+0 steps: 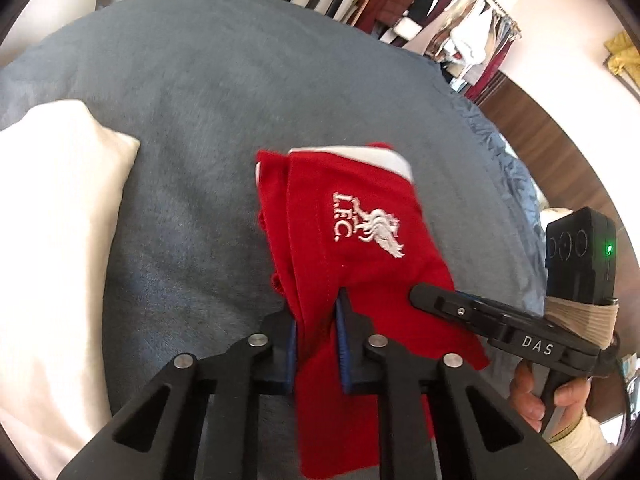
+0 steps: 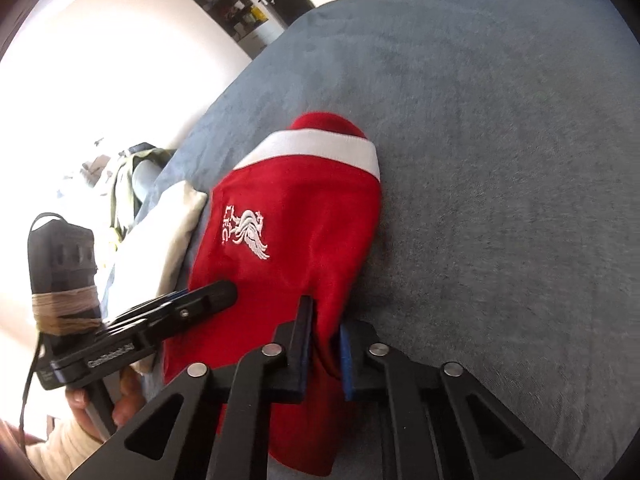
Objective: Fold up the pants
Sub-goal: 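Grasp the folded LFC shorts' edge with the left gripper while the right gripper grasps beside it, then lift the red LFC shorts with both grippers and carry them onto the white folded stack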
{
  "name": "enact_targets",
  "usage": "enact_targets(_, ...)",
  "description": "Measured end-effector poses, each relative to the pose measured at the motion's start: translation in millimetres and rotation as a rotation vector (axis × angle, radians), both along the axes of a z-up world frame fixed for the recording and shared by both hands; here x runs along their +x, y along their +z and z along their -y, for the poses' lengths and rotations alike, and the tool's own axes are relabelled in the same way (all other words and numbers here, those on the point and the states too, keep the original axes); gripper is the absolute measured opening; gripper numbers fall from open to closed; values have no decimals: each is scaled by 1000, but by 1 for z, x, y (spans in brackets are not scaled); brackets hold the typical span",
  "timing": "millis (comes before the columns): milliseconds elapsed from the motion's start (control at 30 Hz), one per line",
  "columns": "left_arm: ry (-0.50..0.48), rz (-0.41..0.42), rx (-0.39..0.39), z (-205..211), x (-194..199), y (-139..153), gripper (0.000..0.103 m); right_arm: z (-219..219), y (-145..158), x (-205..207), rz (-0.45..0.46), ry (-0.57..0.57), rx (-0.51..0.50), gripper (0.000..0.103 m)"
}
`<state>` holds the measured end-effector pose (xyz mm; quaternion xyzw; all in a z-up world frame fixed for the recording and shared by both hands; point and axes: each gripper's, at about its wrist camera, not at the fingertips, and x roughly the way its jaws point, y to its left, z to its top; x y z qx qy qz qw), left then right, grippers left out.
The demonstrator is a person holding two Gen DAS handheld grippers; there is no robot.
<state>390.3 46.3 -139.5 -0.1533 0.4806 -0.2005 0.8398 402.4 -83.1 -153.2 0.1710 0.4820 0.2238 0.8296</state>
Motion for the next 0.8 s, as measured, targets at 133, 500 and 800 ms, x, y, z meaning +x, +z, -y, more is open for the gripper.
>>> enact_targets(133,16,-25,7,1,4,-5,21,4,14,-9,25,-35,1,10)
enact_targets(500,15,-72,88,5,3,-16,47,24,5,-7,-51,-83,-22,13)
enact_targets(800,28,-114,-4,5,25,-29,43,18,-17,8,-103,-67,20,27)
